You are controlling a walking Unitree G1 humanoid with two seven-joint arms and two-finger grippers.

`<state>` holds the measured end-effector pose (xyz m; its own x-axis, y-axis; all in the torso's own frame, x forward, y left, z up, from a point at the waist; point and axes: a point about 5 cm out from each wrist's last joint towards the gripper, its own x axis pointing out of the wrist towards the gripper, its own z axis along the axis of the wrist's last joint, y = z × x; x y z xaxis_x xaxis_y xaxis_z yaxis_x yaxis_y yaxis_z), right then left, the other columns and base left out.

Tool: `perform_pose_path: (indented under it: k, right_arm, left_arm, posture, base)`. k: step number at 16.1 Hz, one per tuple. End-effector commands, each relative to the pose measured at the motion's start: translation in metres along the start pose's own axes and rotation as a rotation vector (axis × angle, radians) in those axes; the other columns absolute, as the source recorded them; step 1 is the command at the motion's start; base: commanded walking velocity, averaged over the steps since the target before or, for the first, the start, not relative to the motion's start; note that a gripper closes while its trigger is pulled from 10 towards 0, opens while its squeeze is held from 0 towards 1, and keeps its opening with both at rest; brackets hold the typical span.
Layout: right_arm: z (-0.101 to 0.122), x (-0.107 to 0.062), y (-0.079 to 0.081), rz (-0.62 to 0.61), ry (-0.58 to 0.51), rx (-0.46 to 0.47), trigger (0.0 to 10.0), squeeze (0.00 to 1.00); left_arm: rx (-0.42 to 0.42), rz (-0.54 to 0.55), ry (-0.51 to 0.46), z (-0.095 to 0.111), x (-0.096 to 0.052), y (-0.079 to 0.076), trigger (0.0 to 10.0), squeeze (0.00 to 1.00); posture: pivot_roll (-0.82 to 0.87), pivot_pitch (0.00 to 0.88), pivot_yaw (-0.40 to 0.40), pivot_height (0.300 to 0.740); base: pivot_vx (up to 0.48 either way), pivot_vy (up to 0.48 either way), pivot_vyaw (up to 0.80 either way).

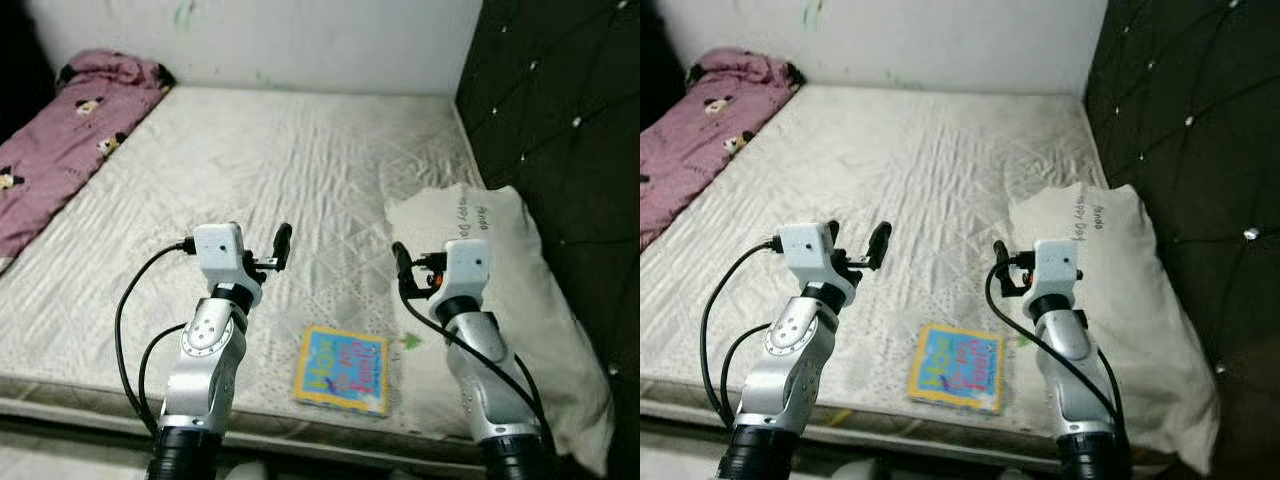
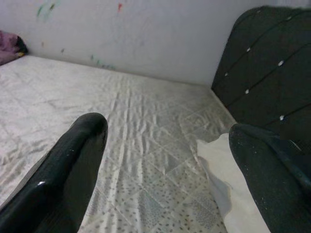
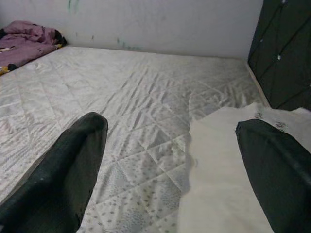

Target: Clean up the room

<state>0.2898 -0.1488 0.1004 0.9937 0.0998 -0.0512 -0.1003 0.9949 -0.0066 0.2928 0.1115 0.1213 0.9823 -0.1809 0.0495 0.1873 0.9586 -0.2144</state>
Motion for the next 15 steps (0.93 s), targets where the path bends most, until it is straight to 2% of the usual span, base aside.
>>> perform_pose_path:
  k: [1,3,5,9,12,15]
  right_arm:
    - [0.0042,0.0032,0.0113,0.027,-0.009,-0.007,10.0,0.00]
    - [0.0050,0.0036,0.0122,0.044,-0.016,0.033,10.0,0.00]
    - [0.0042,0.0041,0.0093,0.010,0.005,-0.001,10.0,0.00]
    - [0.0041,0.0027,0.0083,0.014,-0.005,0.027,10.0,0.00]
    - [0.0023,0.0026,0.0092,0.022,0.012,0.030,10.0,0.00]
    - [0.0023,0.0023,0.0095,0.027,0.009,0.028,10.0,0.00]
  left_arm:
    - [0.001,0.023,0.002,0.0007,-0.0019,0.0077,10.0,0.00]
    - [-0.010,0.017,0.002,0.0011,-0.0014,0.0064,10.0,0.00]
    - [-0.012,0.025,0.009,0.0002,-0.0015,0.0058,10.0,0.00]
    - [-0.019,0.021,0.011,0.0003,-0.0011,0.0043,10.0,0.00]
    - [-0.019,0.017,0.018,-0.0006,-0.0008,0.0028,10.0,0.00]
    - [-0.018,0.018,0.021,-0.0011,-0.0002,0.0024,10.0,0.00]
  posture:
    - [0.02,0.034,0.028,0.740]
    - [0.02,0.034,0.028,0.740]
    - [0.01,0.036,0.028,0.740]
    - [0.01,0.034,0.027,0.740]
    - [0.01,0.029,0.026,0.740]
    - [0.01,0.026,0.025,0.740]
  base:
    - [0.000,0.480,0.00]
    - [0.000,0.480,0.00]
    - [0.000,0.480,0.00]
    - [0.000,0.480,0.00]
    - [0.000,0.480,-0.67]
    - [0.000,0.480,0.00]
